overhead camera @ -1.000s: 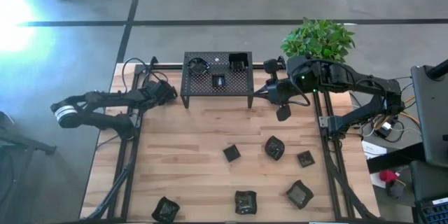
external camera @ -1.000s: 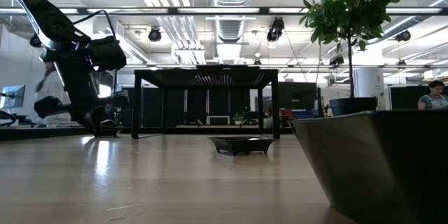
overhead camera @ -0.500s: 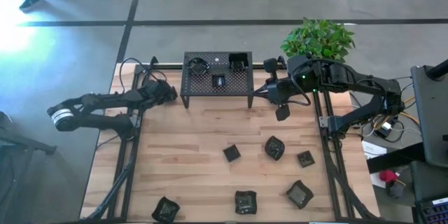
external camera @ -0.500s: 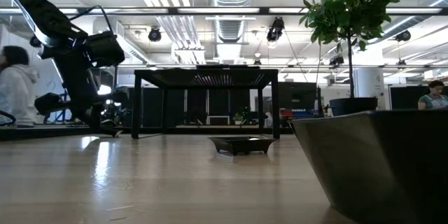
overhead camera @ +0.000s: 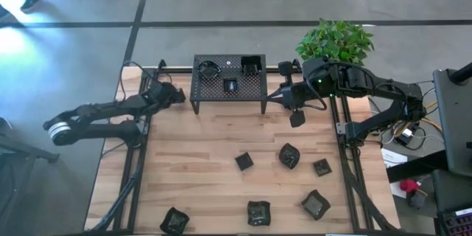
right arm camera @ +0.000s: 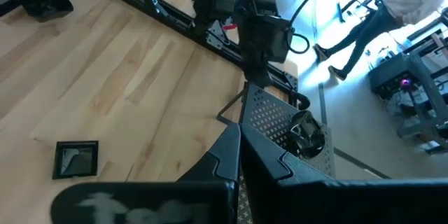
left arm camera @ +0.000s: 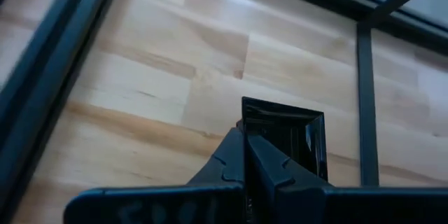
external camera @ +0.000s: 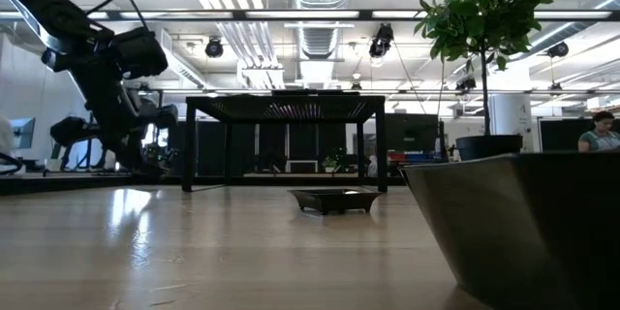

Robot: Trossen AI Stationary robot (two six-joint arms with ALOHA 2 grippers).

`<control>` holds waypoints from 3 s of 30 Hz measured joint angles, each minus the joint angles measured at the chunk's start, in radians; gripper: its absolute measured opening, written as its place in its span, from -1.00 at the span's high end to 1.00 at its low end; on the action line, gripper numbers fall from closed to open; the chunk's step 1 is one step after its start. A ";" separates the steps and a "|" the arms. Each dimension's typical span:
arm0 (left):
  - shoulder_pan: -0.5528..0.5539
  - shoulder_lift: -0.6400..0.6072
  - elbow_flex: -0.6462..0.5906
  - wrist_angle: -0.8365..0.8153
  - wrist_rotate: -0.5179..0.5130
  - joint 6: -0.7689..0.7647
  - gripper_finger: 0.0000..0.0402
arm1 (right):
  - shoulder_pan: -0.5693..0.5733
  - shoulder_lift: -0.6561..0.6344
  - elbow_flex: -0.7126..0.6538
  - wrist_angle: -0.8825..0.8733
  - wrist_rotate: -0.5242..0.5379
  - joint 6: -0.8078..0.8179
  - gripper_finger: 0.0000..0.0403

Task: Pick & Place Mini shaped plates
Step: Put the square plate on top of the square plate on the shelf

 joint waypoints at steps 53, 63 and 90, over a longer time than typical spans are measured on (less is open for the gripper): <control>-0.404 0.163 0.624 -0.055 -0.149 0.024 1.00 | 0.000 0.000 0.000 -0.017 0.000 -0.022 0.96; -0.429 0.335 0.708 -0.043 -0.137 -0.041 1.00 | 0.000 0.000 0.000 -0.033 0.000 -0.001 0.96; -0.474 0.512 0.757 0.037 -0.227 -0.177 1.00 | -0.009 -0.001 -0.037 -0.028 0.000 0.022 0.96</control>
